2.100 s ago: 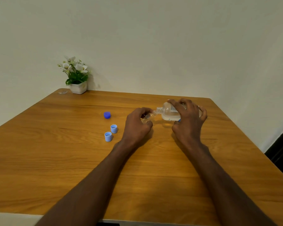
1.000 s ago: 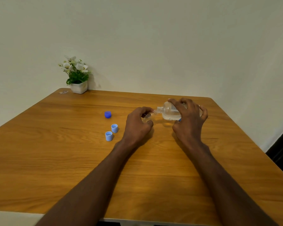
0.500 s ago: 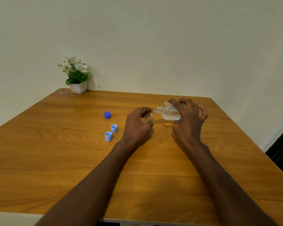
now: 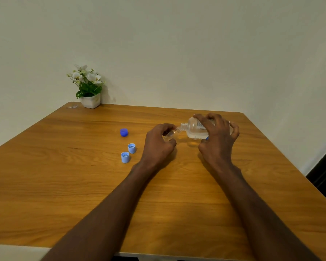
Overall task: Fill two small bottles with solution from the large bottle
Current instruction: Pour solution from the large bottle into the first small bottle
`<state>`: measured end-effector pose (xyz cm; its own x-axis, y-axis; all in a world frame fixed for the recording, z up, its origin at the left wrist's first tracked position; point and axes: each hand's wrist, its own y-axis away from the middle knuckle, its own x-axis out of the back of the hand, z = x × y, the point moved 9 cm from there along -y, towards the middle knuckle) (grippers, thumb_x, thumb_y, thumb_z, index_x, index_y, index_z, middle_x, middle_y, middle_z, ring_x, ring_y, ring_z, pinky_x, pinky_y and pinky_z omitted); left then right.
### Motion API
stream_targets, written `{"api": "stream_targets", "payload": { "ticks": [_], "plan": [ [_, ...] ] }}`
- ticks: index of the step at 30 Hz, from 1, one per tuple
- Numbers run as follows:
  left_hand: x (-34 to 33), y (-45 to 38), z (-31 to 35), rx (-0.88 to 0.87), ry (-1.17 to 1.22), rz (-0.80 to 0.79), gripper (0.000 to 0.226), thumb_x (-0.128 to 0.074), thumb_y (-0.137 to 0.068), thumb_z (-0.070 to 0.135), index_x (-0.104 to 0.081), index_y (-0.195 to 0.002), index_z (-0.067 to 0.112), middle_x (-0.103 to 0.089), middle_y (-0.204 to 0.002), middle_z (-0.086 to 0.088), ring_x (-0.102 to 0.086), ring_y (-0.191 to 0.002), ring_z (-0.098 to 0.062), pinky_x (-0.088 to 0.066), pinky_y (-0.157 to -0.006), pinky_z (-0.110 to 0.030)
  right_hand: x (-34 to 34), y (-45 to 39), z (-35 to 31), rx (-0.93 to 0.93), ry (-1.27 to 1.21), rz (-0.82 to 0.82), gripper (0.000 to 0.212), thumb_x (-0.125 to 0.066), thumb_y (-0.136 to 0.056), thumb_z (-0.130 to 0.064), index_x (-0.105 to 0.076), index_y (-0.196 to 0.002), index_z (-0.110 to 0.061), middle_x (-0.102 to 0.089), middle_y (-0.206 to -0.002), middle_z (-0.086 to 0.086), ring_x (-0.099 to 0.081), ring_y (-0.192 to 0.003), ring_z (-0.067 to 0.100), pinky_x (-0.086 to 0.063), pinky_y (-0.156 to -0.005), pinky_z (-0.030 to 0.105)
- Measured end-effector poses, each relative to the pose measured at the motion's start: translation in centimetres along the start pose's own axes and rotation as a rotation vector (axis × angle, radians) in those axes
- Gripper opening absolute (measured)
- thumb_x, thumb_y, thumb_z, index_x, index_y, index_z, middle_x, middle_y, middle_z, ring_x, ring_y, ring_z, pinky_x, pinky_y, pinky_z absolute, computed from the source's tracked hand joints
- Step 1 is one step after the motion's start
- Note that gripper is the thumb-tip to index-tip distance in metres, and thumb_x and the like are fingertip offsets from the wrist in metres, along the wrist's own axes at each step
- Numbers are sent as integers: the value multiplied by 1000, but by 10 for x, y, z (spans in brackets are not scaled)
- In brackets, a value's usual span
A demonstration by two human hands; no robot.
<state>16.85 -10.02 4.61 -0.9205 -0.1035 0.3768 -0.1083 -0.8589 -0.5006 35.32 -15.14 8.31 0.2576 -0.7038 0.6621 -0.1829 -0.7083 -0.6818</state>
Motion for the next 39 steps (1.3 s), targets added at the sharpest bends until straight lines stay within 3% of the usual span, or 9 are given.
{"api": "stream_targets", "payload": {
  "ticks": [8, 39],
  "plan": [
    [2, -1, 1, -3, 0, 6, 46, -73, -83, 4, -70, -127, 18, -67, -113, 13, -59, -100, 11, -42, -83, 1, 0, -1, -1, -2, -2, 2, 93, -83, -66, 2, -55, -144, -40, -51, -140, -4, -44, -137, 20, -14, -120, 49],
    [1, 0, -1, -5, 3, 1, 47, -73, -83, 5, -69, -127, 19, -67, -115, 13, -60, -103, 6, -44, -83, -2, -1, -1, -1, -1, 4, -4, 92, -83, -67, 0, -54, -145, -40, -51, -141, -3, -43, -138, 22, -16, -120, 51]
  ]
}}
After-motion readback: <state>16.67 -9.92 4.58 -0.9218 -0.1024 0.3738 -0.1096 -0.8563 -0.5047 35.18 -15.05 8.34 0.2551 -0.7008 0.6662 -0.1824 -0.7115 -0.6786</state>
